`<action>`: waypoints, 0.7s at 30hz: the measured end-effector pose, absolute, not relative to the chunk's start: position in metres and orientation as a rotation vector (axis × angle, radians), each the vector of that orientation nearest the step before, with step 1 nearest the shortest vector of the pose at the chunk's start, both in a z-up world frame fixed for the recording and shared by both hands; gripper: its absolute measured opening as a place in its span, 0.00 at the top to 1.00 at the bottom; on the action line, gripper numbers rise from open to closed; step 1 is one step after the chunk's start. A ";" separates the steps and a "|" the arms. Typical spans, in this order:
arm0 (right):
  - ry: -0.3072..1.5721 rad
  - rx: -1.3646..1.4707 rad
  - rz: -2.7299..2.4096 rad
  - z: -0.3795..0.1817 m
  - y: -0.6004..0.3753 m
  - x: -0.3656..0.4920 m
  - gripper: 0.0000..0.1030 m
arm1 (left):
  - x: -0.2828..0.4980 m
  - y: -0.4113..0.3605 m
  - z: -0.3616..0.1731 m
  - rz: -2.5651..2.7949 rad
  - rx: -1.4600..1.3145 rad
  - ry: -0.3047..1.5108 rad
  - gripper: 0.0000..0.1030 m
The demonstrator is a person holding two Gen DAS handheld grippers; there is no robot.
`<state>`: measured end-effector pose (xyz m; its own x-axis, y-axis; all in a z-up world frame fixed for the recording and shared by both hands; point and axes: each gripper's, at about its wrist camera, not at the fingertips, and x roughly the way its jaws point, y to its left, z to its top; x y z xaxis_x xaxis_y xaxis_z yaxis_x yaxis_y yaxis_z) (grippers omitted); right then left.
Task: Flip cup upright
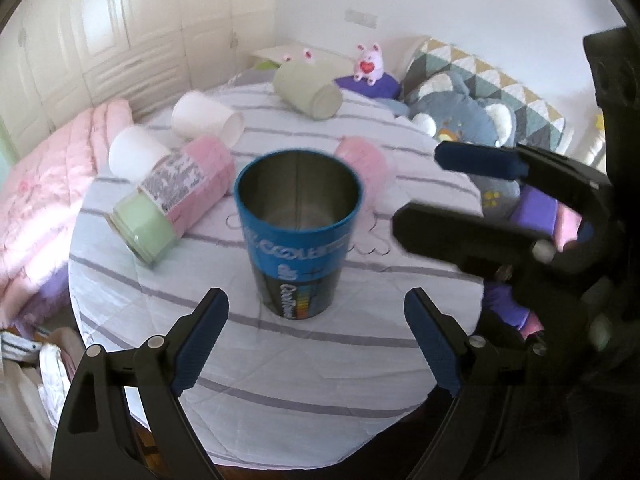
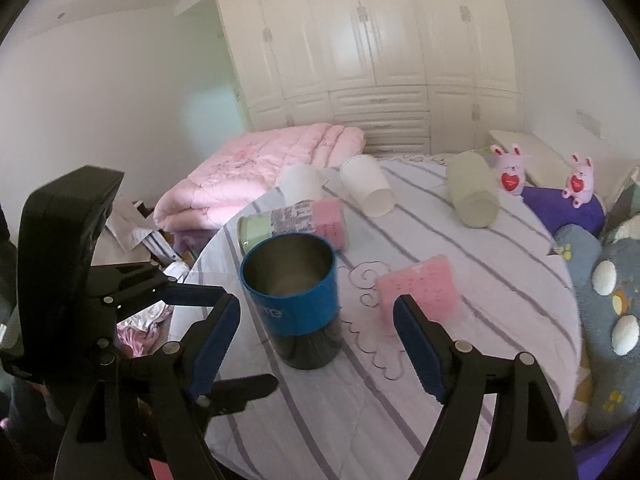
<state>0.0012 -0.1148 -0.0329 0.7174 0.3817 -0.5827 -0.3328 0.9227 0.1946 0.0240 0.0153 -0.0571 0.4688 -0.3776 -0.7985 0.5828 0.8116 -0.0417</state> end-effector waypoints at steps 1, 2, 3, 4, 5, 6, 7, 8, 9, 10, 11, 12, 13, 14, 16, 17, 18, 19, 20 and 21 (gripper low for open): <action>0.660 0.084 0.385 -0.027 -0.120 -0.002 0.20 | 0.021 0.014 -0.054 -0.600 0.260 0.894 0.11; 0.658 0.088 0.372 -0.024 -0.124 -0.005 0.20 | 0.018 0.013 -0.051 -0.601 0.270 0.879 0.11; 0.653 0.096 0.353 -0.019 -0.129 -0.008 0.20 | 0.016 0.012 -0.048 -0.602 0.280 0.865 0.10; 0.651 0.100 0.342 -0.015 -0.134 -0.009 0.20 | 0.014 0.012 -0.045 -0.605 0.284 0.853 0.10; 0.659 0.101 0.322 -0.011 -0.139 -0.011 0.20 | 0.012 0.013 -0.042 -0.608 0.286 0.841 0.09; 0.666 0.102 0.302 -0.008 -0.143 -0.013 0.19 | 0.009 0.014 -0.039 -0.610 0.285 0.830 0.09; 0.671 0.103 0.280 -0.005 -0.147 -0.014 0.19 | 0.007 0.015 -0.036 -0.612 0.284 0.820 0.09; 0.674 0.107 0.261 -0.003 -0.152 -0.016 0.19 | 0.006 0.016 -0.033 -0.613 0.284 0.806 0.09; 0.676 0.110 0.242 0.000 -0.156 -0.018 0.19 | 0.005 0.018 -0.030 -0.610 0.283 0.797 0.09; 0.669 0.116 0.224 0.004 -0.160 -0.021 0.19 | 0.003 0.019 -0.028 -0.607 0.283 0.787 0.09; 0.656 0.118 0.208 0.007 -0.163 -0.022 0.19 | 0.001 0.021 -0.025 -0.599 0.279 0.774 0.09; 0.640 0.111 0.183 0.011 -0.166 -0.025 0.19 | -0.001 0.023 -0.021 -0.590 0.271 0.760 0.09; 0.628 0.095 0.155 0.013 -0.168 -0.027 0.19 | -0.002 0.025 -0.019 -0.587 0.262 0.750 0.09; 0.607 0.068 0.113 0.016 -0.169 -0.030 0.19 | -0.004 0.028 -0.014 -0.580 0.240 0.730 0.09; 0.578 0.019 0.059 0.020 -0.168 -0.035 0.19 | -0.008 0.034 -0.007 -0.575 0.196 0.695 0.06; 0.562 -0.002 0.040 0.021 -0.168 -0.037 0.19 | -0.009 0.036 -0.004 -0.575 0.175 0.682 0.03; 0.554 -0.012 0.030 0.020 -0.167 -0.037 0.19 | -0.010 0.037 -0.001 -0.574 0.144 0.668 0.02; 0.557 -0.022 0.022 0.019 -0.165 -0.037 0.19 | -0.011 0.039 0.001 -0.576 0.122 0.662 0.01; 0.562 -0.024 0.023 0.018 -0.164 -0.036 0.19 | -0.012 0.039 0.004 -0.583 0.109 0.661 0.01; 0.561 -0.025 0.024 0.017 -0.163 -0.036 0.19 | -0.014 0.037 0.006 -0.585 0.109 0.655 0.01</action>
<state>-0.0362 -0.1628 0.0170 0.8464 0.0159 -0.5323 -0.0293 0.9994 -0.0167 -0.0142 0.0375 0.0063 0.6388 -0.4779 -0.6029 0.5450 0.8342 -0.0839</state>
